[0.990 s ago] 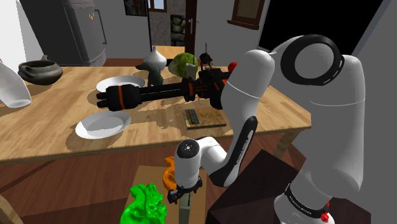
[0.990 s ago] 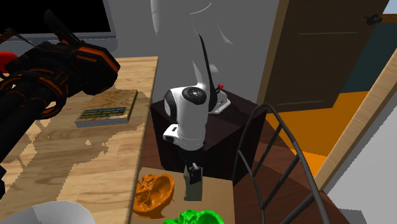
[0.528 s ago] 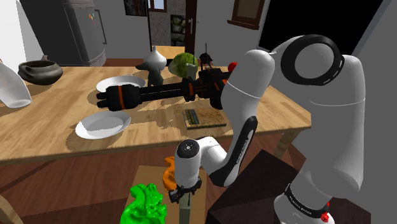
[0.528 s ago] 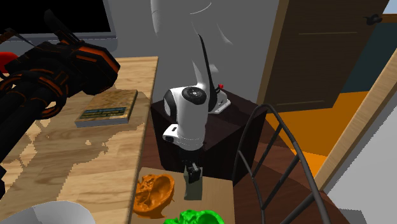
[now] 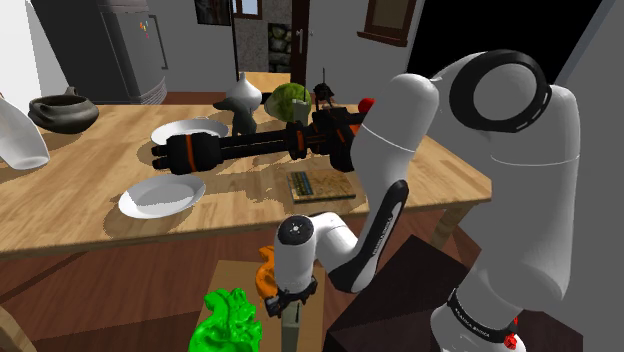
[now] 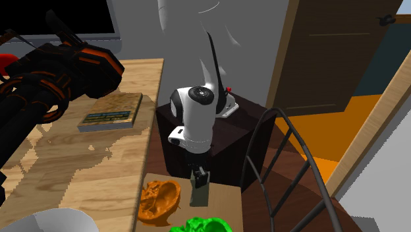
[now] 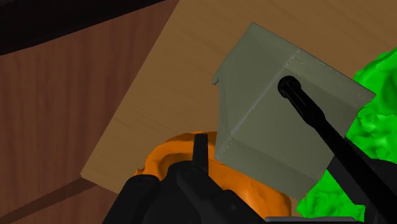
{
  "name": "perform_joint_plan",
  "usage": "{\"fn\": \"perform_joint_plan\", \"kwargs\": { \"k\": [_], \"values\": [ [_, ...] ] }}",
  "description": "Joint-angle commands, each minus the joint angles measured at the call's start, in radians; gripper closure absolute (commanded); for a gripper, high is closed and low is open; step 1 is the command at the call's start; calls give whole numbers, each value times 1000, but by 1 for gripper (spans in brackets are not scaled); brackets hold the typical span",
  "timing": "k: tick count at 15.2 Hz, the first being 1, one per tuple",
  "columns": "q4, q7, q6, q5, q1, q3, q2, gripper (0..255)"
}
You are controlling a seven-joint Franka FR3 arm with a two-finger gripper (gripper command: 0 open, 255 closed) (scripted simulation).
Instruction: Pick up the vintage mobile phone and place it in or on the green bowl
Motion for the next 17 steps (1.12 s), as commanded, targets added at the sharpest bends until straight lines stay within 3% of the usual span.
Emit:
{"fn": "perform_joint_plan", "kwargs": {
  "k": [1, 9, 17],
  "values": [
    [-14, -36, -13, 45, -27, 34, -32, 255],
    [-55, -196, -69, 253, -134, 178, -164, 255],
    [-77, -389, -136, 512, -216, 303, -316, 255]
  ]
}}
